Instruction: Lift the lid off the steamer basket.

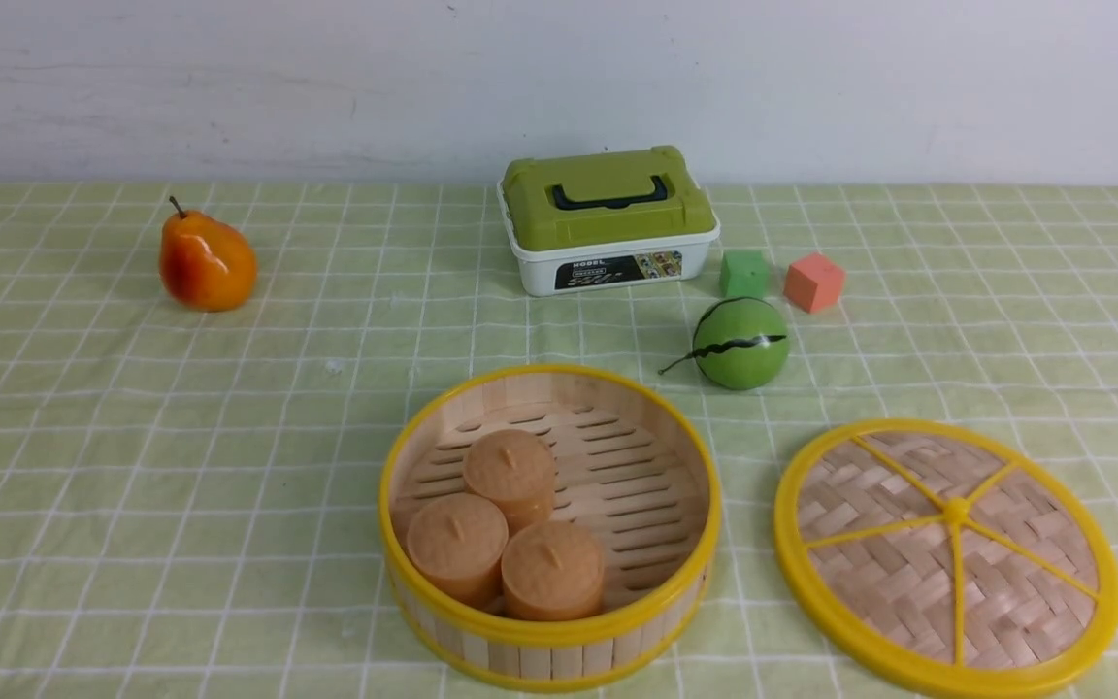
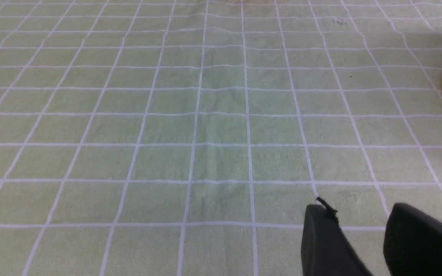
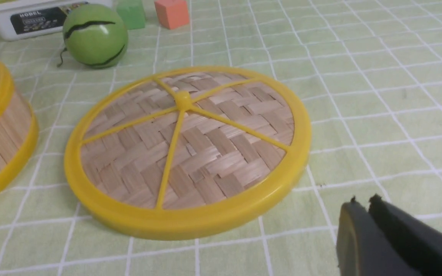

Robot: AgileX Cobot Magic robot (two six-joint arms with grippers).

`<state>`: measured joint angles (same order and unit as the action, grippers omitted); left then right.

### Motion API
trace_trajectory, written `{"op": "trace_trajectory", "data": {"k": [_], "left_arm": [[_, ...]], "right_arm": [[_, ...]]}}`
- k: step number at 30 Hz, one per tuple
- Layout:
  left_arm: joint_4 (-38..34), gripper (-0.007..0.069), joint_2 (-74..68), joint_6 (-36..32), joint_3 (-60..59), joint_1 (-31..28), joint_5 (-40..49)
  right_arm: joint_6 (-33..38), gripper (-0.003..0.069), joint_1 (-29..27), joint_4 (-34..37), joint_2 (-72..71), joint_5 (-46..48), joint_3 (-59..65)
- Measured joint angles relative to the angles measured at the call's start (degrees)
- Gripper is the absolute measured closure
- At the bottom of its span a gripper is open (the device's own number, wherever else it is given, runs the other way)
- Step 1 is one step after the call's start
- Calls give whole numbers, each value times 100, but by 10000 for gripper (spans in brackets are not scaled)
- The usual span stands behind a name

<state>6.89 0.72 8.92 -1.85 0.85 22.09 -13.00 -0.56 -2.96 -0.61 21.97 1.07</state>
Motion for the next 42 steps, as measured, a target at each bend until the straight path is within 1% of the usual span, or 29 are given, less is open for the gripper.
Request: {"op": "trace_trajectory", "data": {"k": [42], "left_arm": [[0, 386, 0, 0, 0, 0, 11]], "right_arm": [[-4, 599, 0, 0, 0, 47, -10]]}}
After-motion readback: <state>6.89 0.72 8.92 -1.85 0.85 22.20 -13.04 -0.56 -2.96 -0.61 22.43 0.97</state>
